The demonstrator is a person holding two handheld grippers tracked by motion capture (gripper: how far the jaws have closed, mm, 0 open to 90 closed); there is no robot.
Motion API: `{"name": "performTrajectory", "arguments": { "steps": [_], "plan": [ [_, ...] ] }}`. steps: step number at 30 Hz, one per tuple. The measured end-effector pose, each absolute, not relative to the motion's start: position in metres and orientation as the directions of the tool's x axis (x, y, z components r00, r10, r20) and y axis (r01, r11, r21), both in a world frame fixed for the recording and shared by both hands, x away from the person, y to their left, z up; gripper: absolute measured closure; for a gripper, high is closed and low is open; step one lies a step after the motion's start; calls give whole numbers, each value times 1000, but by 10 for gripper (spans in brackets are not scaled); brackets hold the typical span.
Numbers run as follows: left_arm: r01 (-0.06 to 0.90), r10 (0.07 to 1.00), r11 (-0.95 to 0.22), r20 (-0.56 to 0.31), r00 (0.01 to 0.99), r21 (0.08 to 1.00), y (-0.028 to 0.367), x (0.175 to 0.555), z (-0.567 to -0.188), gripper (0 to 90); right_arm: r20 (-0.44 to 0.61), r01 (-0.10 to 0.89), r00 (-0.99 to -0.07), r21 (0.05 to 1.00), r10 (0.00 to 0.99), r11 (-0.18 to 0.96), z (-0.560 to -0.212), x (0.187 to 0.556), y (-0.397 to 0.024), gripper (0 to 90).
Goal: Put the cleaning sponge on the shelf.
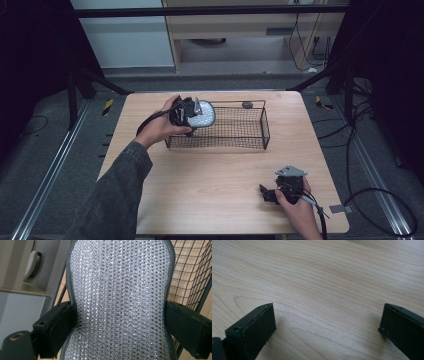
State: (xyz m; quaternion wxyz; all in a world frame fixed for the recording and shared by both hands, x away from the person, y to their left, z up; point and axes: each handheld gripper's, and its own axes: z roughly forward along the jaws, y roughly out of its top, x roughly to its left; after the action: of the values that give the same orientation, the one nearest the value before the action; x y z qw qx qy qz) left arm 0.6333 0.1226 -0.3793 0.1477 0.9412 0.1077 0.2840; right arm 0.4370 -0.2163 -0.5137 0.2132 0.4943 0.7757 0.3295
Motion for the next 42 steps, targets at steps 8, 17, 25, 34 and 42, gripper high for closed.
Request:
{"name": "performTrajectory", "arguments": {
  "steps": [8, 17, 25, 34, 42],
  "plan": [
    [124, 281, -936, 488, 826, 329, 120, 636, -385, 85, -6, 625, -421, 723, 907, 294, -514, 437, -216, 4],
    [135, 291, -932, 474, 831, 336, 118, 637, -391, 82, -5, 625, -421, 723, 907, 294, -514, 437, -216, 4],
    [138, 290, -932, 461, 839, 336, 117, 639, -394, 77, -5, 626, -420, 723, 907, 294, -514, 437, -216, 4],
    [146, 303, -926, 455, 837, 349, 118, 644, -395, 77, -6, 625, -421, 723, 907, 295, -514, 437, -216, 4],
    [194, 355, -904, 418, 836, 381, 120, 648, -394, 54, -6, 625, -421, 723, 907, 295, -514, 437, -216, 4]
  ]
}}
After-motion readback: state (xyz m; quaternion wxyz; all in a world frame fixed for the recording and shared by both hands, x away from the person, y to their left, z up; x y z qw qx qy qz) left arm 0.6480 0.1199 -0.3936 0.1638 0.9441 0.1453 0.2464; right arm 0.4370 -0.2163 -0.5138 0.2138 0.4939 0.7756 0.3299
